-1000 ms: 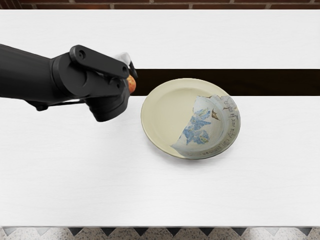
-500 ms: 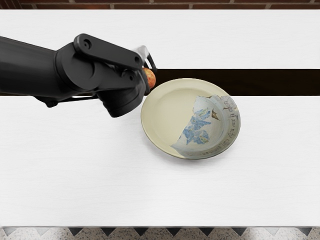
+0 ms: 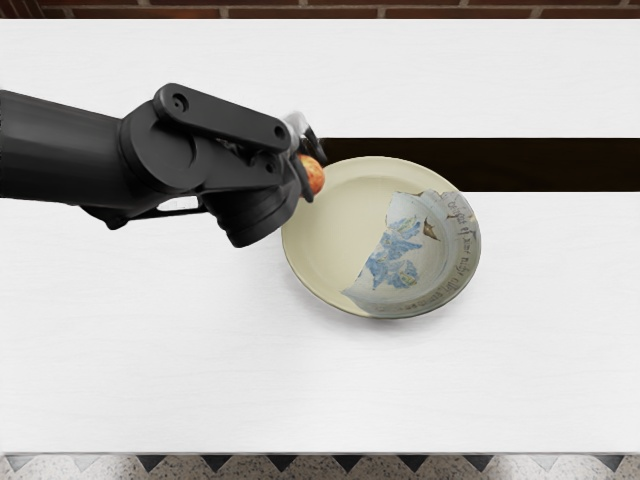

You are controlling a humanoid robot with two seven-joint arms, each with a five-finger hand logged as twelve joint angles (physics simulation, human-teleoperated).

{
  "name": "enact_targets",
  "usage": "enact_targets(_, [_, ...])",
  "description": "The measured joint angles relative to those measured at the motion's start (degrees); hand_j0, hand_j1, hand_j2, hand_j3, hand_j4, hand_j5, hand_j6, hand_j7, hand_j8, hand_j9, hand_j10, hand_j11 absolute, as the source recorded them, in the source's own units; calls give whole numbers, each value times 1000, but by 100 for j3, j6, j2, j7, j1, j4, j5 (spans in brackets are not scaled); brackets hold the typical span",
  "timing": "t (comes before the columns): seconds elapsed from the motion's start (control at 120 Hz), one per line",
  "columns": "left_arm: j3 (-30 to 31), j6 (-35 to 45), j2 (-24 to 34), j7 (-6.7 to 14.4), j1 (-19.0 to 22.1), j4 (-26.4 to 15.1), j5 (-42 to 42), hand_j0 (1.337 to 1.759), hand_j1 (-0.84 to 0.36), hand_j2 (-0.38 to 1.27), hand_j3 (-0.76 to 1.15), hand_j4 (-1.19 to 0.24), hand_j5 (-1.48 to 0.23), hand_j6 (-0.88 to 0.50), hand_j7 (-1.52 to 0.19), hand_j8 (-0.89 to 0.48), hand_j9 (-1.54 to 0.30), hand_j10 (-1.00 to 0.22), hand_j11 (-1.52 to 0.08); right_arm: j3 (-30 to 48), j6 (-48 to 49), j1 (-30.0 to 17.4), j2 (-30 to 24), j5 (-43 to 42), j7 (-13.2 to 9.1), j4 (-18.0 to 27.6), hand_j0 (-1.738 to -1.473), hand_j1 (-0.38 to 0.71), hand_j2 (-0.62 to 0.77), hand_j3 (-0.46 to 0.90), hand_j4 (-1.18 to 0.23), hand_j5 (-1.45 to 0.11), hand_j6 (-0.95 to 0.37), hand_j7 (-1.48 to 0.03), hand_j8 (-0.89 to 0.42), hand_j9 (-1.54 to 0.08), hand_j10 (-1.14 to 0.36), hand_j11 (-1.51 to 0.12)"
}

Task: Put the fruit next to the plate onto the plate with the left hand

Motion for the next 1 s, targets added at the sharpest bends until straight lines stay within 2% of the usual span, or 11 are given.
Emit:
enact_targets(0.425, [-238, -14, 0, -15, 389, 109, 50, 1658, -306, 333, 0, -609, -829, -454, -806, -450, -811, -618, -811, 0, 0, 0, 0, -1, 0, 0, -1658, -349, 0, 0, 0, 0, -1, 0, 0, 0, 0, 0])
enact_targets(0.525, [-254, -11, 0, -24, 432, 141, 57, 1658, -307, 330, 0, -572, -762, -473, -746, -463, -750, -578, -751, -1, 0, 0, 0, 0, 0, 0, -1658, -349, 0, 0, 0, 0, -1, 0, 0, 0, 0, 0])
enact_targets(0.683, [-313, -41, 0, -29, 421, 258, 67, 1658, -119, 194, 0, -405, -534, -360, -527, -355, -529, -408, -529, 0, 0, 0, 0, 0, 0, 0, -1658, -349, 0, 0, 0, 0, -1, 0, 0, 0, 0, 0])
enact_targets(0.775, [-412, -153, 0, -30, 181, 287, 68, 1658, 32, 128, 0, -274, -361, -245, -356, -242, -357, -276, -357, 0, 0, 0, 0, -1, 0, 0, -1658, -349, 0, 0, 0, 0, -1, 0, 0, 0, 0, 0])
enact_targets(0.817, [-448, -398, 0, -30, 24, 292, 67, 1658, 87, 105, 0, -226, -298, -203, -294, -200, -295, -228, -295, 0, 0, 0, 0, -1, 0, 0, -1658, -349, 0, 0, 0, 0, -1, 0, 0, 0, 0, 0])
enact_targets(0.933, [-500, -1221, 4, -31, 20, 291, 66, 1658, 195, 60, 0, -134, -176, -121, -173, -119, -174, -135, -174, 0, 0, 0, 0, -2, 0, 0, -1658, -349, 0, 0, 0, 0, -1, 0, 0, 0, 0, 0])
enact_targets(1.0, [-513, -1902, 497, -30, 25, 289, 66, 1658, 234, 44, 0, -100, -131, -90, -129, -89, -130, -100, -130, -1, 0, 0, 0, -1, 0, 0, -1658, -349, 0, 0, 0, 0, -1, 0, -1, 0, 0, 0])
